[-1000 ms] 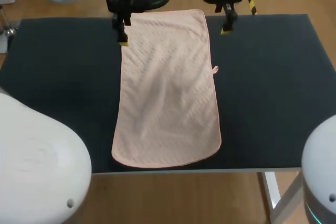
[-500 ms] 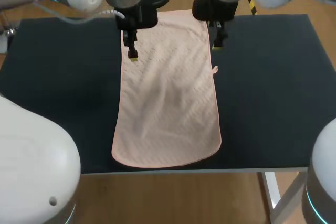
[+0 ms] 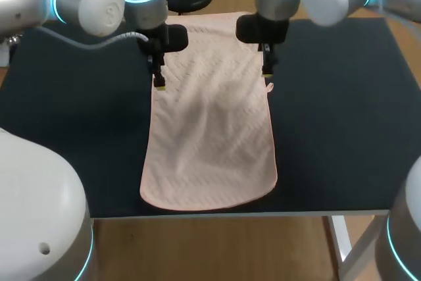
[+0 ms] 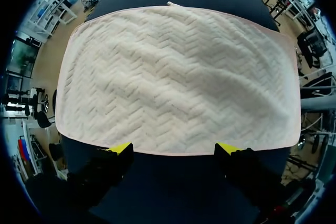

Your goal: Fold the towel

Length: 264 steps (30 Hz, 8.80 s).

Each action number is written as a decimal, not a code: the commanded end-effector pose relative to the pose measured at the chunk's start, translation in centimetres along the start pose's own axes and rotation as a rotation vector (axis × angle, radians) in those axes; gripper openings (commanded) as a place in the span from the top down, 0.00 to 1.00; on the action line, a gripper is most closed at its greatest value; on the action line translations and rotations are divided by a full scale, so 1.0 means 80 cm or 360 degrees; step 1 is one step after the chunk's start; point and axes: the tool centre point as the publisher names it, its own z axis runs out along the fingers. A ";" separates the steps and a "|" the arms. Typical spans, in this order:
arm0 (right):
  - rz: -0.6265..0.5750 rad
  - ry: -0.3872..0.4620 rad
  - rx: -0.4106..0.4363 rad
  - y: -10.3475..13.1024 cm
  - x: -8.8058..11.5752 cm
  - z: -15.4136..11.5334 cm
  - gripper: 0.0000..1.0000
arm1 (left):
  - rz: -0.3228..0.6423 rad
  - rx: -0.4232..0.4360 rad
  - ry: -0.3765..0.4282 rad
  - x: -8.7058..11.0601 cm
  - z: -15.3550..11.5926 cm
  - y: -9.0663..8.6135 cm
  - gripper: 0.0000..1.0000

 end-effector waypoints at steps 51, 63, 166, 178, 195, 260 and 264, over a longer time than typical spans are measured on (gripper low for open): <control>0.0015 0.0087 0.0013 -0.001 -0.011 0.102 0.00 | 0.0073 -0.0025 0.0112 -0.018 0.079 0.009 0.00; 0.0006 0.0111 0.0011 0.000 -0.013 0.110 0.00 | 0.0068 -0.0029 0.0127 -0.018 0.089 0.012 0.00; -0.0407 -0.0598 -0.0068 -0.025 -0.249 -0.362 1.00 | 0.0009 -0.0176 -0.0736 -0.230 -0.391 -0.003 1.00; -0.0509 -0.0730 0.0036 -0.019 -0.278 -0.349 1.00 | 0.0044 -0.0176 -0.0840 -0.261 -0.377 -0.014 1.00; -0.0517 -0.0460 -0.0044 -0.032 -0.173 -0.294 1.00 | -0.0004 -0.0131 -0.0586 -0.137 -0.308 0.007 1.00; -0.0378 0.0189 0.0039 -0.030 -0.112 -0.031 1.00 | -0.0075 -0.0200 0.0168 -0.101 -0.047 0.010 1.00; -0.0369 0.0207 0.0043 -0.030 -0.114 -0.022 1.00 | -0.0057 -0.0201 0.0181 -0.109 -0.039 0.009 1.00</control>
